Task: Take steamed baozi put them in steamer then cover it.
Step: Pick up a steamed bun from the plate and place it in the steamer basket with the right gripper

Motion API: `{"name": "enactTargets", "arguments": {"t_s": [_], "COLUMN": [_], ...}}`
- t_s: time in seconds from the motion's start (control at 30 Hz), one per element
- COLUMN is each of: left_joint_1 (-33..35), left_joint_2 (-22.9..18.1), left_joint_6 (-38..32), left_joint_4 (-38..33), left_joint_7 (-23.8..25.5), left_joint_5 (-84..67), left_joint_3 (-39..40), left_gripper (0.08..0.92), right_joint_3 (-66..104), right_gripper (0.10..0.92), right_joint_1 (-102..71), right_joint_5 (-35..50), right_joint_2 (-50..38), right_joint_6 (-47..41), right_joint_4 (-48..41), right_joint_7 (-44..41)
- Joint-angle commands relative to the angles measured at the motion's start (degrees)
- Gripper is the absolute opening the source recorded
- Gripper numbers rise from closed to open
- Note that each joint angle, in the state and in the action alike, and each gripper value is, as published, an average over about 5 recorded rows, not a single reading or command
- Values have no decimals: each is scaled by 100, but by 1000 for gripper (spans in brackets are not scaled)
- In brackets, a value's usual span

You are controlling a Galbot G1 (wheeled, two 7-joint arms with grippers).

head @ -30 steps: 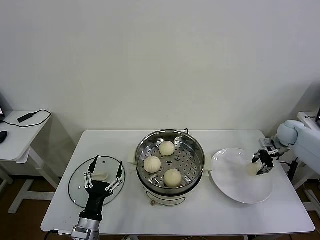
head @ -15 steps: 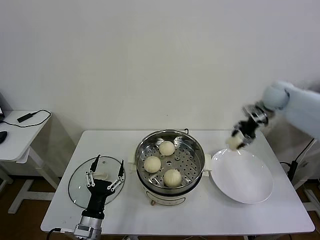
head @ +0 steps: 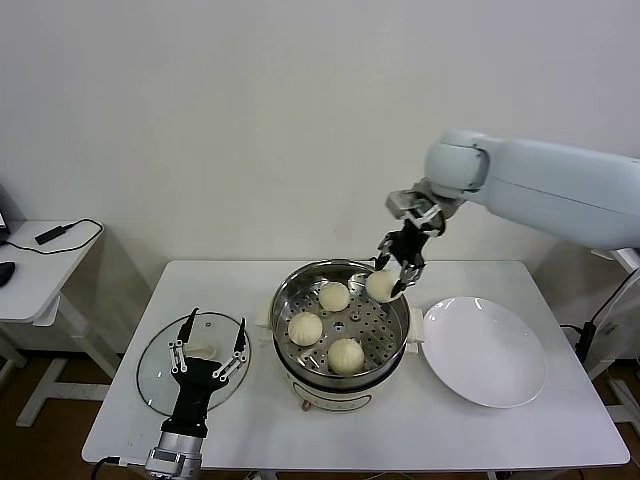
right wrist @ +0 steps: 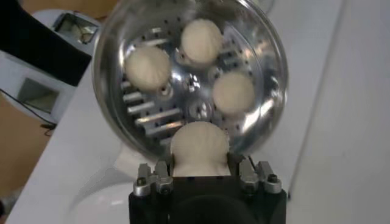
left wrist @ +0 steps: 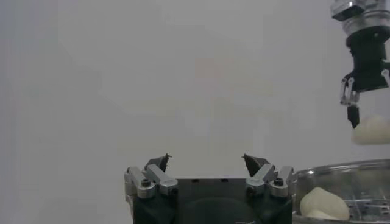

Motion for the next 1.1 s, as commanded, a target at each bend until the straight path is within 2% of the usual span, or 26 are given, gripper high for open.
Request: {"name": "enactTargets", "arguments": {"t_s": [0.03,0.23,0.5,0.8,0.97,1.1], "left_joint_1": [3,9,-1,-6,-23,-29], "left_joint_2": [-1,10,5,4,-2,-4], "left_joint_6": [2,8,15,8,22,22], "left_joint_4": [-27,-68,-82,-46,-43,-38], "left_joint_7": [-29,-49,-60,-62,-71,-77], "left_joint_5": [0,-6,-6,-9,6,70], "left_joint_3": [-2,-34,-48,-62,-54,-73], "left_gripper": [823,823,823,823,823,823], "right_joint_3": [-401,-390,-266,-174,-61,160], "right_gripper": [611,611,611,632,685,779], "right_joint_1": [-183,-564,-849,-902,-904,-890], "right_joint_5": [-60,-426,-511,-773,-704,-610], "right_joint_2": [611,557,563,509,472,343], "right_joint_6": [-350,-352,-354,-334,-323,-320], "right_joint_4": [138,-130,-286,-289,-266,-143], "right_joint_7": [266,299,416,171,265,348]}}
